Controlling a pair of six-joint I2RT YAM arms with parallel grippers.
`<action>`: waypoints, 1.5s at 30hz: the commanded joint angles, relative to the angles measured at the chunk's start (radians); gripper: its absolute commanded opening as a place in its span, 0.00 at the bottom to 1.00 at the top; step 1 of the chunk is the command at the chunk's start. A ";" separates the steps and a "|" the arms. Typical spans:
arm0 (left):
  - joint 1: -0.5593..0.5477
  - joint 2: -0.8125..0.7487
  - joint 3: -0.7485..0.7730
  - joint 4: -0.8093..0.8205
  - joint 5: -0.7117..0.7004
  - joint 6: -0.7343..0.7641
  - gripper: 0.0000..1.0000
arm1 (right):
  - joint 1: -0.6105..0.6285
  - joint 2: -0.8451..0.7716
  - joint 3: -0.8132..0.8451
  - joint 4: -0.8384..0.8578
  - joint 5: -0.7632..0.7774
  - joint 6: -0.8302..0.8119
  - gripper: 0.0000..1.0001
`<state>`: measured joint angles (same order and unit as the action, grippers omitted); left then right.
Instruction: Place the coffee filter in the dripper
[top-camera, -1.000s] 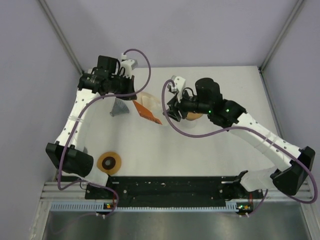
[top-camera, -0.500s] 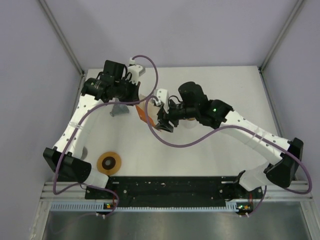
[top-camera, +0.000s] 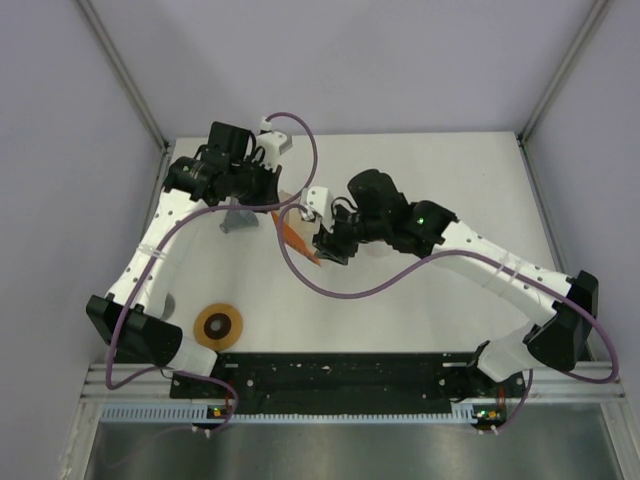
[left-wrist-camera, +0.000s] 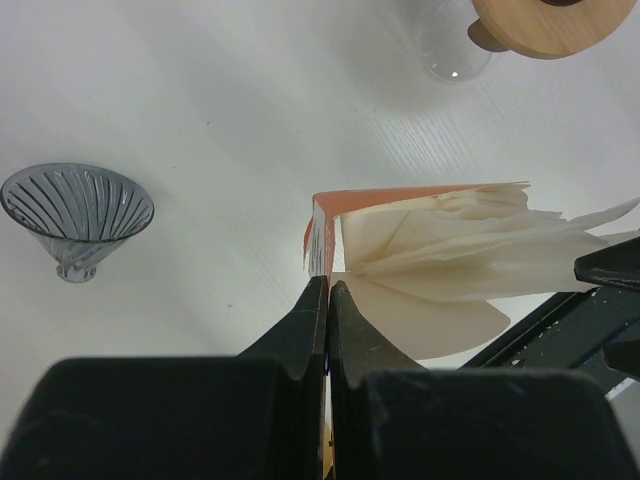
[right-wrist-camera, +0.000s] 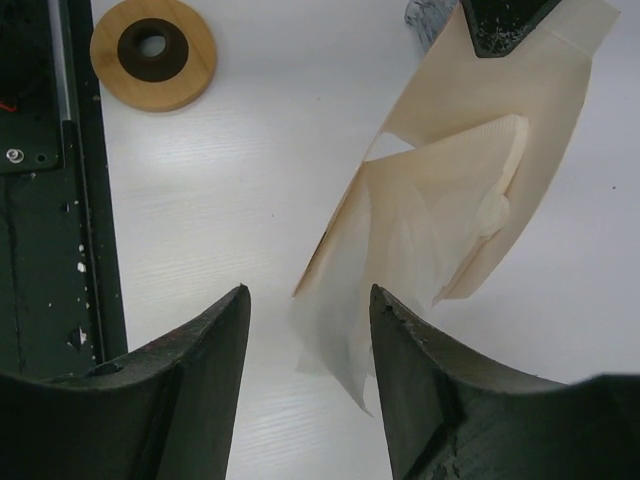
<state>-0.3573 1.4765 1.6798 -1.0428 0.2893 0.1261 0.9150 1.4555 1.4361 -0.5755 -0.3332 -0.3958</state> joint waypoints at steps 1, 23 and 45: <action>-0.006 -0.042 0.000 0.023 0.001 0.004 0.00 | 0.027 -0.023 0.014 -0.015 -0.032 -0.035 0.50; -0.009 -0.038 -0.012 0.029 0.020 0.010 0.00 | 0.027 0.072 0.116 -0.132 0.066 0.015 0.40; -0.009 0.067 -0.035 0.076 -0.019 0.000 0.00 | 0.027 0.042 0.199 -0.130 0.197 0.061 0.00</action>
<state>-0.3622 1.5253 1.6566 -1.0218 0.2787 0.1257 0.9287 1.5368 1.5856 -0.7265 -0.2081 -0.3511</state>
